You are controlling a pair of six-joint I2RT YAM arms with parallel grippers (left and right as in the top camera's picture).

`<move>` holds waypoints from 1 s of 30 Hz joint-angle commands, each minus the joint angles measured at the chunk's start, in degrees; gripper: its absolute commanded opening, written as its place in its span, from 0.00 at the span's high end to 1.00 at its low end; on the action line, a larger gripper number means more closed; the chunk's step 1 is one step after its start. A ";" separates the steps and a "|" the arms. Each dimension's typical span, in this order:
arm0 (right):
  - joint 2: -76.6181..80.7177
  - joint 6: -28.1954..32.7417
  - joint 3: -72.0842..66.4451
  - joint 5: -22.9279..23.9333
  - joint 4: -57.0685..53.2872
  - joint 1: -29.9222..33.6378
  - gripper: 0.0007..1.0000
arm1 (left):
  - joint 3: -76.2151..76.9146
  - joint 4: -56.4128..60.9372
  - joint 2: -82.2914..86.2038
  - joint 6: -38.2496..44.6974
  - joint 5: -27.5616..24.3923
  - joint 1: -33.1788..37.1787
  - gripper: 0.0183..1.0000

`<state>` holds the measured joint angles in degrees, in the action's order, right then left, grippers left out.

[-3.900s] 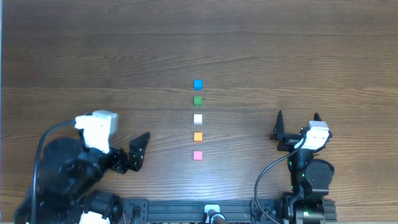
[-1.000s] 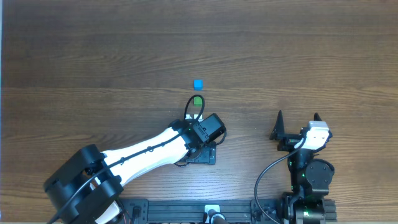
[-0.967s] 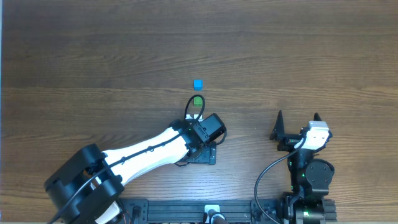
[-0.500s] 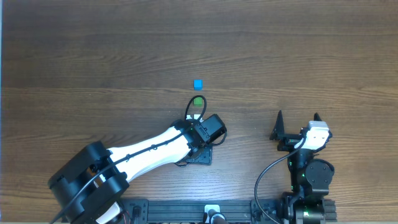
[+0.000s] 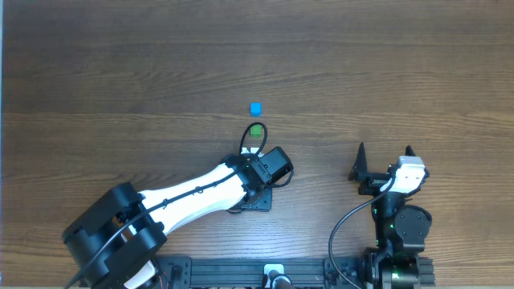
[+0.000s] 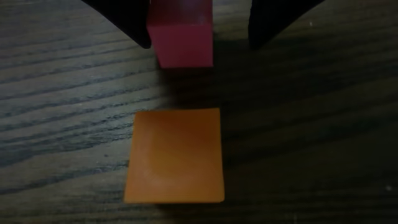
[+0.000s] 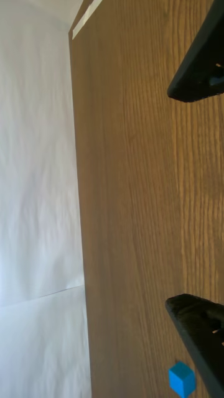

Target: Stack Cubes

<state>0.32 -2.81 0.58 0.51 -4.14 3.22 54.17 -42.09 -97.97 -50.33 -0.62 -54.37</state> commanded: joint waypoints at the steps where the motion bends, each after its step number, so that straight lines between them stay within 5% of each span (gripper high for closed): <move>1: 0.17 -0.33 -0.26 -0.07 -0.17 0.07 0.01 | 1.01 0.55 -0.44 0.00 0.44 -0.17 0.56; 24: 0.17 -0.33 -0.26 -0.07 -0.17 0.07 0.01 | 4.39 -3.19 -0.39 0.00 0.57 -0.15 0.98; 30: 0.17 -0.33 -0.26 -0.07 -0.17 0.07 0.01 | 13.46 -13.99 -0.39 0.02 4.61 0.00 0.98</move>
<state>0.32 -2.81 0.58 0.51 -4.14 3.22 62.72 -53.60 -98.10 -50.35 0.91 -54.37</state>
